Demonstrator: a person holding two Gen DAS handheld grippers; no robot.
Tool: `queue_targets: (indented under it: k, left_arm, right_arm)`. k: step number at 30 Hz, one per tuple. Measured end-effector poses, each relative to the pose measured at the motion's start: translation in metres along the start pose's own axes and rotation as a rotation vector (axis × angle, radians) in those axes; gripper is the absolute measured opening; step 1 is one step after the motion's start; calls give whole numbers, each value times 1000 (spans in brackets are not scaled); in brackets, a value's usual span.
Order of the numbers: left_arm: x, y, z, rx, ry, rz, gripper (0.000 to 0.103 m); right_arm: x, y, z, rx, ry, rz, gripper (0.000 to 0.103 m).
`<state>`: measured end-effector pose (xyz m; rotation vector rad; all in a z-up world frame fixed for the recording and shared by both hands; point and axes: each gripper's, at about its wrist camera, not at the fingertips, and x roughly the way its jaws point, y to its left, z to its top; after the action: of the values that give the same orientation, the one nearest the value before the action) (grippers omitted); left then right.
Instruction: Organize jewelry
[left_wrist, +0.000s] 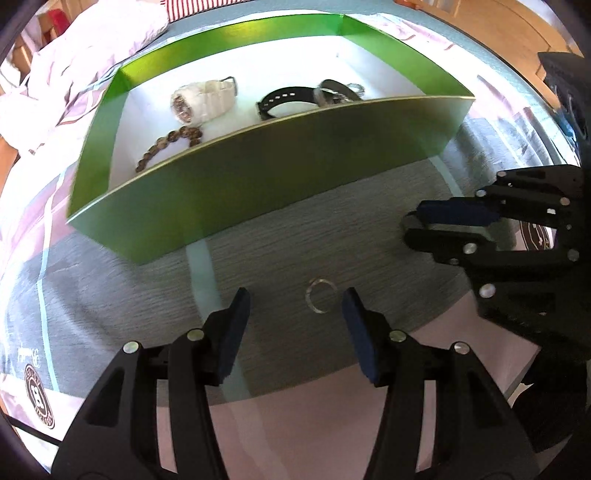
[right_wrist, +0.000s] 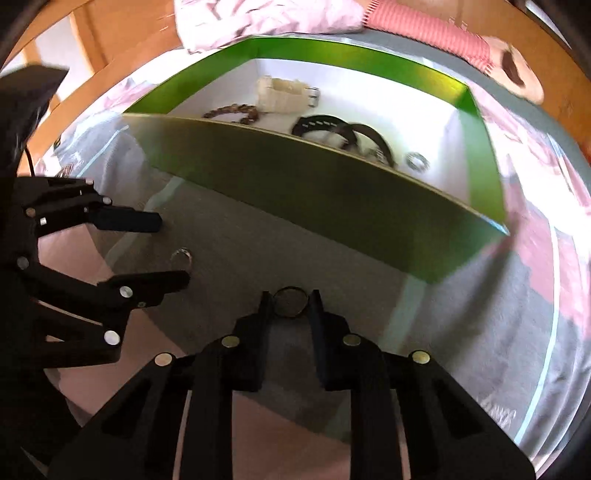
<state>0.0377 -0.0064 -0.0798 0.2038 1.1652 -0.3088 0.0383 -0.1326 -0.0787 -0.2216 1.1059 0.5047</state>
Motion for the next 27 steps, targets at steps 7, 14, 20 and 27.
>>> queue_targets:
  k: [7,14,20,27]
  left_arm:
    - [4,-8,0,14,-22,0,36]
    - [0,14,3,-34,-5,6,18]
    - [-2,16,3,-34,5,-3,22]
    - [-4,8,-3,-4,9,5,32]
  right_arm:
    - [-10,-6,3,15,-6,15,40]
    - [2,6,2,-45,7,-26,62]
    - [11,11,2,-81,0,-29,42]
    - [13,16,7,-110,-10,-2,23]
